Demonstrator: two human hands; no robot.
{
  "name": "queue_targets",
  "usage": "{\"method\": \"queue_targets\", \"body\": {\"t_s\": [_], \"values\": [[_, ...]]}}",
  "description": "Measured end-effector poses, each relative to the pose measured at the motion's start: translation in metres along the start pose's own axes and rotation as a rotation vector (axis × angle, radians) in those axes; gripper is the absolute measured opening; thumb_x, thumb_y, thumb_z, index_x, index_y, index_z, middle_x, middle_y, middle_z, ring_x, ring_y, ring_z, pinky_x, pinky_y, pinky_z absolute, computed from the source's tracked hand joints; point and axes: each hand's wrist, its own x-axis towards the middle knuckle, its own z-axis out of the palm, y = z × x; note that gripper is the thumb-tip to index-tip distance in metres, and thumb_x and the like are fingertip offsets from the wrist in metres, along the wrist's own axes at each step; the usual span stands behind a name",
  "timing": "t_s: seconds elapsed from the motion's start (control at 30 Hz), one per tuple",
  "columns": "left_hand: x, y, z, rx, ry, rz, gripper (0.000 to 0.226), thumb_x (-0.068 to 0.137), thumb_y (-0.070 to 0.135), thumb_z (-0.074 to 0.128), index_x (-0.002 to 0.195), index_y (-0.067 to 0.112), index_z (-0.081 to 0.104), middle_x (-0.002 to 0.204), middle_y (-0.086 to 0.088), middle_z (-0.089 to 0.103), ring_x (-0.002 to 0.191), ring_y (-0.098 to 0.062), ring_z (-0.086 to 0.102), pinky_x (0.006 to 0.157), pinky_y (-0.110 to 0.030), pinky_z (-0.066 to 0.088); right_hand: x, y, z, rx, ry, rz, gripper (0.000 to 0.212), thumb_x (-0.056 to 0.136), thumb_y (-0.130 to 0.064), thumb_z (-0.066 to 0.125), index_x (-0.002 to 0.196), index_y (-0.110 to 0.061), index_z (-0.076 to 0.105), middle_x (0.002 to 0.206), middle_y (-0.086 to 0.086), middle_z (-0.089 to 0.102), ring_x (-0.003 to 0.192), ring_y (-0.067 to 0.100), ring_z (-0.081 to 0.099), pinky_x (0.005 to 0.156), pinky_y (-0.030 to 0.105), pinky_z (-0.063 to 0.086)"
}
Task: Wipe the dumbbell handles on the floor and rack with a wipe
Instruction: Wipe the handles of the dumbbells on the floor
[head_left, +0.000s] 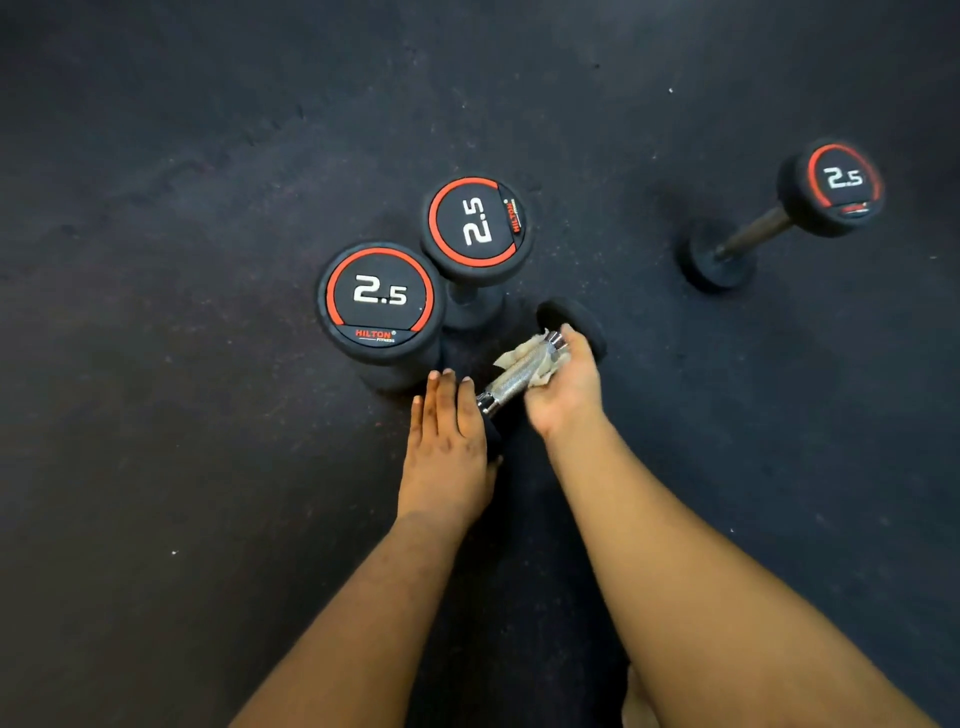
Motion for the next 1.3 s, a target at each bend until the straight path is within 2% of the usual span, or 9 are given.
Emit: {"method": "queue_targets", "body": {"t_s": [0.33,0.5,0.6,0.83,1.0,1.07,1.13,1.23,1.3], "values": [[0.0,0.001,-0.004,-0.009,-0.005,-0.002,0.101,0.091,0.044,0.063,0.159,0.001,0.002,0.166,-0.023,0.001,0.156,-0.035,-0.007,0.127,-0.048,0.002,-0.005,0.01,0.005,-0.116,0.079,-0.073,0.017,0.101,-0.019,0.058,0.089,-0.007,0.06,0.077,0.012,0.061,0.066,0.027,0.063,0.078,0.043,0.055],[0.002,-0.003,0.0,0.003,0.046,-0.009,0.097,0.086,0.033,0.066,0.156,0.0,0.007,0.164,-0.025,0.013,0.155,-0.038,0.005,0.127,-0.049,0.008,-0.024,0.037,-0.016,-0.302,-0.126,0.075,0.018,0.102,-0.015,0.057,0.115,-0.005,0.065,0.106,0.014,0.071,0.092,0.021,0.069,0.084,0.031,0.058],[0.002,-0.002,-0.003,-0.022,-0.007,-0.009,0.098,0.093,0.038,0.059,0.158,0.001,-0.003,0.166,-0.022,-0.002,0.156,-0.034,-0.009,0.127,-0.046,-0.003,-0.014,0.028,-0.014,-0.133,-0.022,-0.042,0.013,0.104,-0.008,0.052,0.102,-0.006,0.065,0.095,0.013,0.07,0.085,0.023,0.068,0.092,0.04,0.055],[0.0,-0.002,-0.004,-0.046,0.017,-0.011,0.099,0.088,0.033,0.064,0.157,0.001,0.001,0.165,-0.024,0.005,0.156,-0.036,-0.002,0.127,-0.047,0.005,-0.042,0.049,-0.048,-0.782,-0.105,-0.214,0.021,0.103,-0.011,0.051,0.108,-0.014,0.071,0.1,0.005,0.077,0.097,0.022,0.071,0.089,0.035,0.055],[0.003,-0.002,-0.006,-0.06,-0.013,-0.021,0.104,0.089,0.043,0.066,0.159,0.001,0.002,0.166,-0.022,0.003,0.156,-0.035,-0.004,0.128,-0.046,0.004,-0.045,0.022,-0.048,-0.78,0.103,-0.632,0.019,0.1,-0.009,0.057,0.11,-0.014,0.073,0.102,0.002,0.076,0.093,0.015,0.07,0.088,0.031,0.056],[0.002,-0.001,-0.008,-0.05,-0.02,-0.022,0.104,0.091,0.045,0.064,0.159,0.002,-0.002,0.167,-0.02,-0.001,0.156,-0.034,-0.008,0.128,-0.045,0.001,-0.039,0.003,-0.039,-0.961,0.15,-0.869,0.03,0.099,-0.008,0.054,0.124,-0.015,0.069,0.114,-0.008,0.07,0.106,0.007,0.065,0.094,0.016,0.049],[0.001,0.0,-0.01,-0.056,-0.036,-0.018,0.103,0.093,0.044,0.062,0.159,0.003,-0.006,0.167,-0.02,-0.005,0.156,-0.033,-0.011,0.128,-0.045,-0.001,-0.028,-0.005,-0.032,-1.3,-0.065,-0.984,0.048,0.096,0.001,0.05,0.138,-0.019,0.06,0.134,-0.008,0.061,0.127,0.005,0.053,0.108,0.012,0.036],[0.0,0.0,-0.011,-0.05,-0.03,-0.019,0.103,0.093,0.044,0.062,0.159,0.005,-0.006,0.167,-0.018,-0.004,0.156,-0.032,-0.011,0.128,-0.046,0.001,-0.006,0.0,-0.055,-2.072,-0.372,-1.138,0.066,0.093,0.002,0.05,0.155,-0.015,0.035,0.161,0.008,0.033,0.153,0.026,0.021,0.125,0.044,0.021],[0.001,-0.001,-0.01,-0.05,-0.025,-0.019,0.105,0.091,0.047,0.064,0.159,0.005,-0.005,0.168,-0.018,-0.003,0.156,-0.032,-0.01,0.128,-0.045,0.001,0.002,-0.004,-0.073,-2.224,-0.303,-1.203,0.076,0.092,-0.001,0.049,0.16,-0.011,0.015,0.167,0.012,0.018,0.155,0.028,0.011,0.126,0.048,0.014]]}}
